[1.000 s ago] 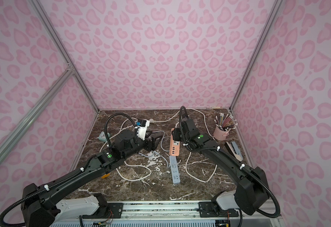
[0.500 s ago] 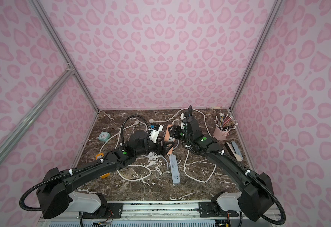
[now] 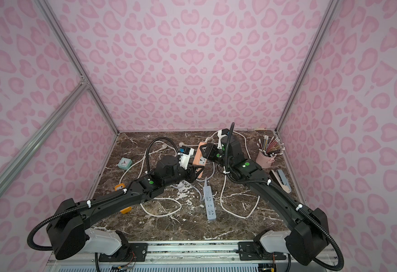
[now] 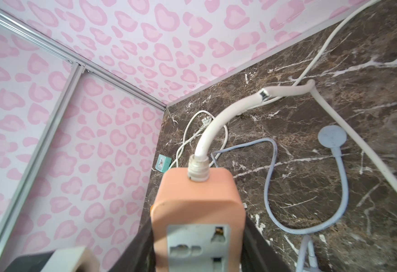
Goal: Wrap the cord around the power strip
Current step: Pick up the power strip from the center of the board, then wrap the power cord around the power strip.
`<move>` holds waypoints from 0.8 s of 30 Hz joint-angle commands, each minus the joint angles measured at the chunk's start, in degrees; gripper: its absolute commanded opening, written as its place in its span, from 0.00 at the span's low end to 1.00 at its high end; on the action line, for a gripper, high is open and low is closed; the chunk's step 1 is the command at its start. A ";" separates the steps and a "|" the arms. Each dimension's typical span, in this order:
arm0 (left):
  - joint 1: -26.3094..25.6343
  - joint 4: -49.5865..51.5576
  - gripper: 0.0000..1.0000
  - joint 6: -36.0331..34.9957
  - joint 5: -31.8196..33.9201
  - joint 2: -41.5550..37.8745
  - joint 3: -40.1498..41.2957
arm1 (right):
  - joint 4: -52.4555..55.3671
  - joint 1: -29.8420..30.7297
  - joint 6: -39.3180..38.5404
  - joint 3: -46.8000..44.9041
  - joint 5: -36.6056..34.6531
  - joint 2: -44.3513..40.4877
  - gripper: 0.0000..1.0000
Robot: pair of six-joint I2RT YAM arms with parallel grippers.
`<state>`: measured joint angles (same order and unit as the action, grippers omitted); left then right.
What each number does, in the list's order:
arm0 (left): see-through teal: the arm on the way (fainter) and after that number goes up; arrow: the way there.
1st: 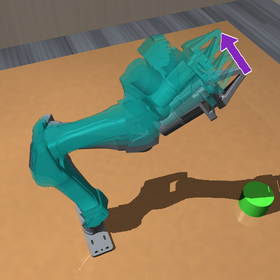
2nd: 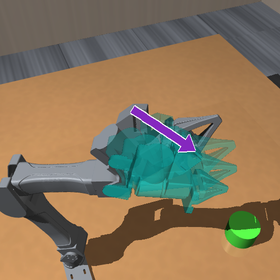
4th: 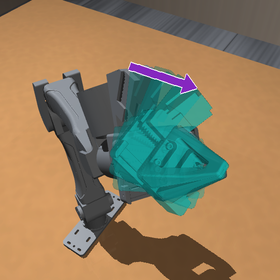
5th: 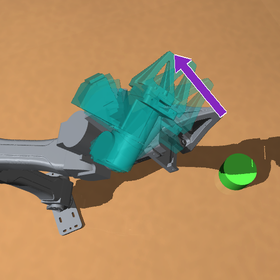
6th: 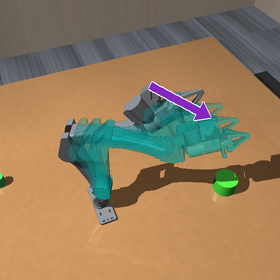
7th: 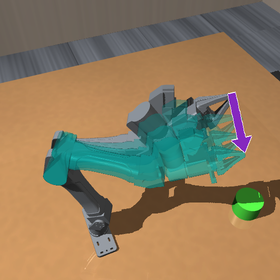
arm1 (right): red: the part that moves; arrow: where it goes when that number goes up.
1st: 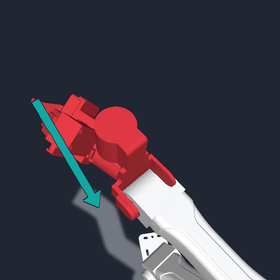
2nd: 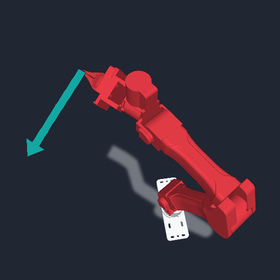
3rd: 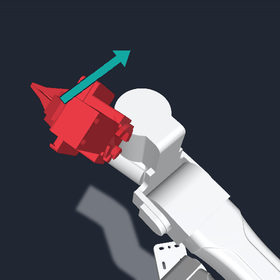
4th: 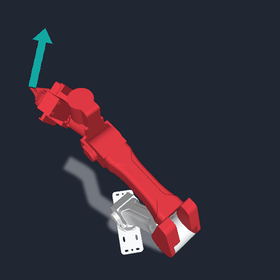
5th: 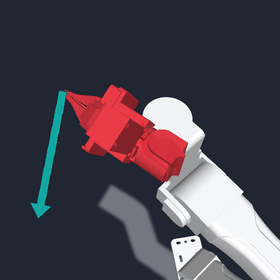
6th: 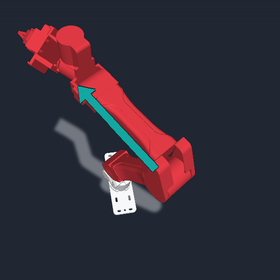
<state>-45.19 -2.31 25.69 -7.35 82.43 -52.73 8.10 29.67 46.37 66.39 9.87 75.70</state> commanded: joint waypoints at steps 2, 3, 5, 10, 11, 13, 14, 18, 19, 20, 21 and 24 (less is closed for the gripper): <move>1.17 0.06 0.08 -1.68 1.97 -0.51 -4.50 | -2.48 -3.43 -5.24 2.23 8.65 -0.66 0.79; 1.81 1.80 0.05 -2.00 2.50 -0.69 -5.94 | -0.06 -6.00 -6.14 2.50 10.98 -1.37 0.85; 3.53 5.10 0.03 -3.20 1.57 -1.36 -9.38 | 1.34 -13.77 -10.13 -1.63 16.99 -4.22 0.87; 4.24 8.92 0.03 -5.49 -3.26 -1.16 -16.18 | 1.15 -16.19 -21.36 -15.05 8.26 -6.63 0.88; 4.23 9.70 0.03 -5.58 -4.12 -0.91 -17.02 | -1.70 -15.99 -20.64 -17.92 7.59 -6.62 0.88; 4.28 10.86 0.03 -6.04 -4.94 -0.70 -18.29 | -8.01 -15.87 -19.06 -22.03 7.11 -6.18 0.88; 4.23 11.30 0.03 -6.26 -5.15 -0.83 -18.84 | -10.97 -15.64 -18.18 -22.94 7.22 -5.16 0.88; 4.23 11.84 0.03 -6.23 -7.02 -0.72 -20.07 | -17.55 -12.67 -19.08 -20.28 5.29 2.83 0.88; 4.23 12.02 0.03 -6.18 -7.59 -0.51 -20.28 | -17.58 -11.63 -20.10 -18.29 3.30 5.42 0.88; 4.23 12.28 0.03 -6.18 -8.16 -0.22 -20.54 | -16.79 -10.78 -21.24 -15.40 1.51 7.83 0.87; 4.23 12.53 0.03 -6.20 -8.49 -0.09 -20.57 | -15.48 -10.30 -22.06 -12.92 0.21 9.86 0.85; 4.32 13.03 0.03 -6.40 -8.73 -0.24 -20.57 | -13.89 -10.34 -24.11 -6.35 -5.54 16.53 0.79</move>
<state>-40.93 12.25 20.14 -14.48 82.24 -72.55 -3.33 19.38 25.43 55.88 11.60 88.86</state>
